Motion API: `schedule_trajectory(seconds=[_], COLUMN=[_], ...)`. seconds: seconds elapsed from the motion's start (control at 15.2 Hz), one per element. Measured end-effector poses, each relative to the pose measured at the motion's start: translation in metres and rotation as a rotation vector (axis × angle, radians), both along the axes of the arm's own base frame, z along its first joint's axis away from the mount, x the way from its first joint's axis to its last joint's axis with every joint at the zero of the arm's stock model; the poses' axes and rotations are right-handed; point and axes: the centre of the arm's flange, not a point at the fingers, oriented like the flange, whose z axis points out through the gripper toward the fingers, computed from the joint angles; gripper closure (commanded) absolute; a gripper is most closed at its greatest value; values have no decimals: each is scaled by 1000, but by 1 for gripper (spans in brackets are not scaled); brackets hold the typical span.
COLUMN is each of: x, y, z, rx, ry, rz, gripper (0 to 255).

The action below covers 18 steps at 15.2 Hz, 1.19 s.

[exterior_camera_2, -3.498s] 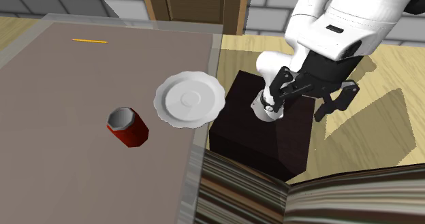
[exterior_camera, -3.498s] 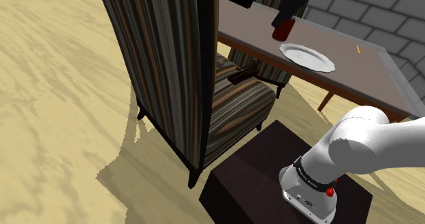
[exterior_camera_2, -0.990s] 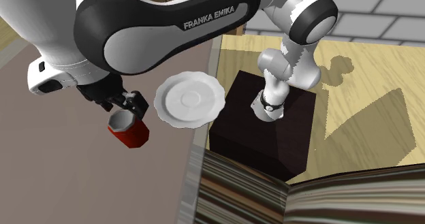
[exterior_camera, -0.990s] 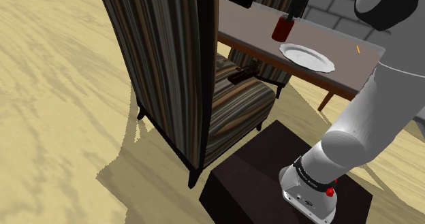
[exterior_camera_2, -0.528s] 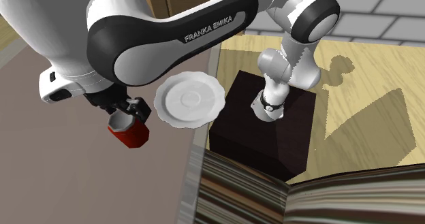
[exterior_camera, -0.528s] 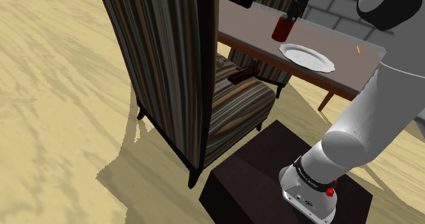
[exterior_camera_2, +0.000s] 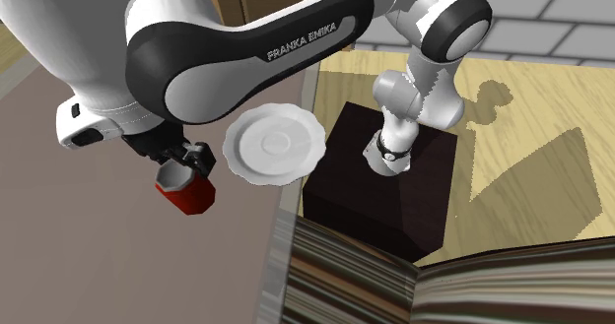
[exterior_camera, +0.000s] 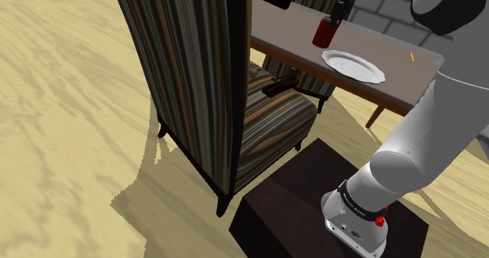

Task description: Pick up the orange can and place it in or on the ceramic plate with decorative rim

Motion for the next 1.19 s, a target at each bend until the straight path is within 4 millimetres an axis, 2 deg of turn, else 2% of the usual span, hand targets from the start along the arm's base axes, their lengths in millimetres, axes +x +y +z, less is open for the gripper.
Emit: schedule_trajectory(seconds=[0.46,1.19], x=[0,0], y=[0,-1], z=[2,56], rx=[0,1], ry=[1,1], rz=[0,0], gripper=[255,255])
